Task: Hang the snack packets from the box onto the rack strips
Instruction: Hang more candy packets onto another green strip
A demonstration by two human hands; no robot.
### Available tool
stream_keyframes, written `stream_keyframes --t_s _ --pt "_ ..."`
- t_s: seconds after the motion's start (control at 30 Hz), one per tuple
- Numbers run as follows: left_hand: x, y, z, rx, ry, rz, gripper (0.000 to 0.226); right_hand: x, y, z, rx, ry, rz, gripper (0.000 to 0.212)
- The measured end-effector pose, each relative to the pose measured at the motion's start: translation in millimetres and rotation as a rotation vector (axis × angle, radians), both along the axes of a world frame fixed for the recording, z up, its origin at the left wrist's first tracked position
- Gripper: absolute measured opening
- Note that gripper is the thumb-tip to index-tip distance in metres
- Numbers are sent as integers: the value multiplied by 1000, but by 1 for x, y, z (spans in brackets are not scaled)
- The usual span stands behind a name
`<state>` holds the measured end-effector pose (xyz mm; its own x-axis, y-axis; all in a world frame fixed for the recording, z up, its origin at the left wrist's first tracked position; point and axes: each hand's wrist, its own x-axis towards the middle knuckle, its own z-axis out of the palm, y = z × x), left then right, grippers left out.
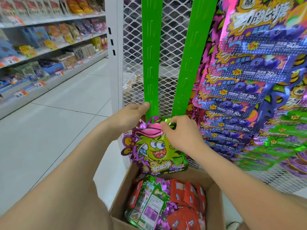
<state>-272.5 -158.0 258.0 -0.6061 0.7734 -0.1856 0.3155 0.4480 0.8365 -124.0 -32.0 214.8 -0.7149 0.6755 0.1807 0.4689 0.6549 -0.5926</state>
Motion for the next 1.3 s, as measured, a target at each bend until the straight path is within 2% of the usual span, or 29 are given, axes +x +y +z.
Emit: stream_keyframes --t_s 0.07,0.13,0.2,0.27,0.3,0.33,0.4,0.47,0.57,0.7,0.8,0.87,0.93,1.03,1.13,1.23,1.3 --pt "0 0 -1 -1 35 -17 57 2 -2 -1 4 -71 31 43" --pt "-1 1 -6 14 169 -36 64 3 -1 -1 6 -113 38 44" --pt "3 2 -13 25 419 -45 58 4 1 0 43 -144 37 47" --pt "11 2 -23 23 673 -30 37 9 4 3 135 -226 45 48" --pt "17 0 -27 13 785 15 24 14 5 6 174 -286 53 45" --pt "26 -1 -32 -16 881 99 24 18 7 7 198 -357 63 39" --pt "42 -5 -43 -65 997 304 40 27 9 9 219 -497 106 28" --pt "58 -6 -51 -83 1059 335 38 34 13 10 182 -636 188 28" --pt "70 7 -84 -318 918 19 32 40 23 9 137 -802 392 40" --pt "76 32 -171 -673 496 -432 17 52 37 -4 75 -946 628 41" --pt "84 40 -238 -734 340 -532 17 66 47 -27 113 -944 676 28" --pt "94 36 -278 -756 283 -495 20 74 53 -42 152 -938 681 28" --pt "99 25 -317 -786 277 -351 28 83 59 -55 145 -941 681 31" --pt "99 10 -360 -860 154 -68 68 92 66 -67 132 -965 688 31" --pt "96 5 -381 -877 39 83 70 90 67 -76 141 -1011 705 29" --pt "96 6 -390 -836 -9 130 66 82 62 -78 167 -997 714 26" --pt "98 6 -392 -842 -32 161 78 75 59 -77 180 -979 737 26"
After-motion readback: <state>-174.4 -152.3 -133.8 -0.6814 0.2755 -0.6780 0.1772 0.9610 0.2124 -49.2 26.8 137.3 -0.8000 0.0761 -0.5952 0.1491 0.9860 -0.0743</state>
